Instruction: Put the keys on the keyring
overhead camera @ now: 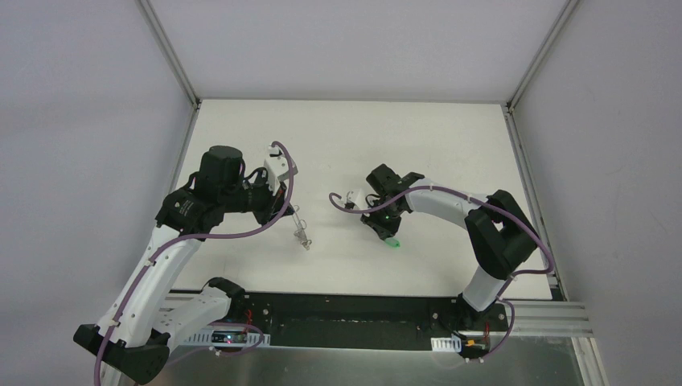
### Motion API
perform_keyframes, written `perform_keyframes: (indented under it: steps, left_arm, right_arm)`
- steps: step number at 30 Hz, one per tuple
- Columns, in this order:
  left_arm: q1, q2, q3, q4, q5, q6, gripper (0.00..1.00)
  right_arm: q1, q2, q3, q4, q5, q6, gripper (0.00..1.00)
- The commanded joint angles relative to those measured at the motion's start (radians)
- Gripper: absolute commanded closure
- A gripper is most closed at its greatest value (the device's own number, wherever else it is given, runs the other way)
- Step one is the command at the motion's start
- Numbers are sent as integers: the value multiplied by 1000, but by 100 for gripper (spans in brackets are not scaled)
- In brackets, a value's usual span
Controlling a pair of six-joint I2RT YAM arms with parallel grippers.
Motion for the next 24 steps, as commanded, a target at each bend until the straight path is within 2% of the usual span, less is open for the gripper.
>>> perform_keyframes:
  steps: [1, 15, 22, 24]
  left_arm:
    - [5, -15, 4, 28, 15, 15, 100]
    - [5, -16, 1, 28, 17, 16, 100]
    - [5, -14, 1, 28, 18, 16, 100]
    - [5, -14, 1, 29, 17, 15, 100]
  right_arm:
    - [2, 6, 26, -28, 14, -13, 87]
    - [-76, 9, 73, -64, -101, -5, 92]
    - [-94, 25, 71, -65, -126, -4, 92]
    - [-95, 27, 71, -65, -129, -3, 89]
